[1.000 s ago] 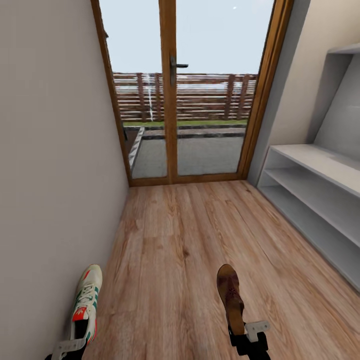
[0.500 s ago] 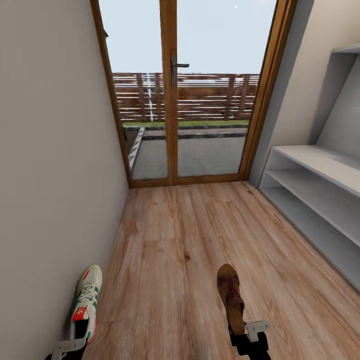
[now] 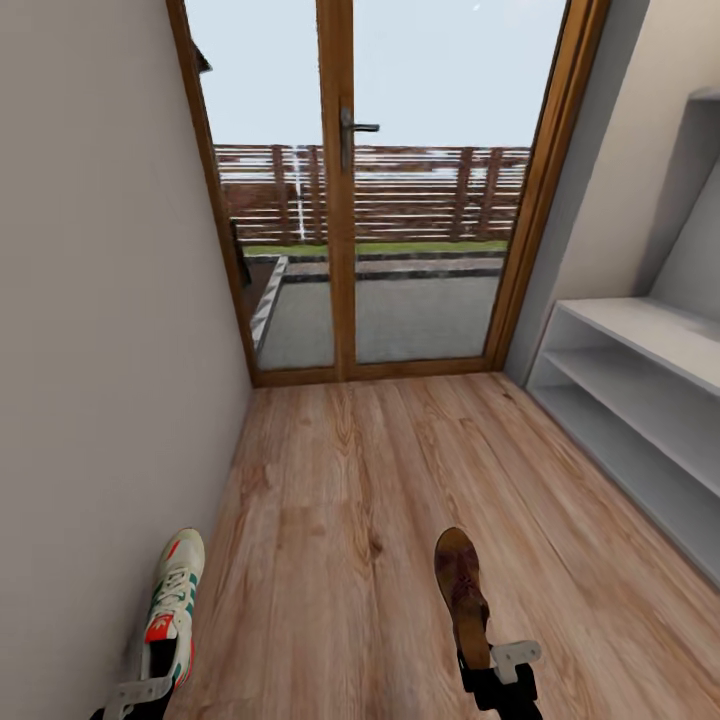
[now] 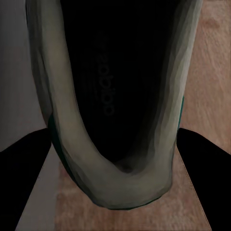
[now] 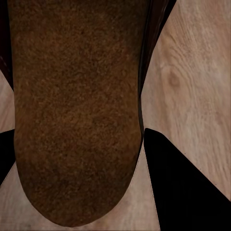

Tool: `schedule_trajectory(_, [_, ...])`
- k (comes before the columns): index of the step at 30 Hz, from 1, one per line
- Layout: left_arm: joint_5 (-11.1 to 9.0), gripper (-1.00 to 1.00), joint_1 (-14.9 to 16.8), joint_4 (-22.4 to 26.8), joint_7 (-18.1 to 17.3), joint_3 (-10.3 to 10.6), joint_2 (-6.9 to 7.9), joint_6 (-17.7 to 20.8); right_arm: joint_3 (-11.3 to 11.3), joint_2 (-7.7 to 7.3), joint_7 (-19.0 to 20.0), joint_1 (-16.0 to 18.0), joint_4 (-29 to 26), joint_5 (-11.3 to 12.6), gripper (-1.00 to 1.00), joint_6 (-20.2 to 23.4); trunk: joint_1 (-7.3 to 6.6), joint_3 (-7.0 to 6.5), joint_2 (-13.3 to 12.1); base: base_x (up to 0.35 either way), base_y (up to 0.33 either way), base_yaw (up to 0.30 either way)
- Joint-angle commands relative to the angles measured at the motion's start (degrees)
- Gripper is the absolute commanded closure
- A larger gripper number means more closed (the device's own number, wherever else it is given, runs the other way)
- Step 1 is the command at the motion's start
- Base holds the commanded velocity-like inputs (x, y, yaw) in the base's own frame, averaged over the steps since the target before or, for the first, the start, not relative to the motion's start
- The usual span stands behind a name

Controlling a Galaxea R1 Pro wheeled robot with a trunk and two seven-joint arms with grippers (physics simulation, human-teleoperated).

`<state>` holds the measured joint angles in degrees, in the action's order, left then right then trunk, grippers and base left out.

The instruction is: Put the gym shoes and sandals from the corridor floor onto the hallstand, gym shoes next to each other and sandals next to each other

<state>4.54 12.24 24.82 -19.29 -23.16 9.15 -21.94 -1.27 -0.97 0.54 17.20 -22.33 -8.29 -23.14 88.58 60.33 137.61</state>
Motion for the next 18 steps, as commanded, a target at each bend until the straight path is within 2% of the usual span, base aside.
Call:
schedule_trajectory(1, [0.4,1.00,0.1,0.0,-0.4,-0.5,-0.03,-0.2,-0.1,0.00,0.1,0.0,0.0,-0.2,1.00,-0.1,0.02,0.05,0.0,0.335,0.000,0.000])
schedule_trajectory(18, [0.5,1.00,0.0,0.0,-0.4,-0.5,-0.07,-0.2,-0.2,0.00,0.1,0.0,0.0,-0.2,1.00,-0.1,0.02,0.05,0.0,0.335,0.000,0.000])
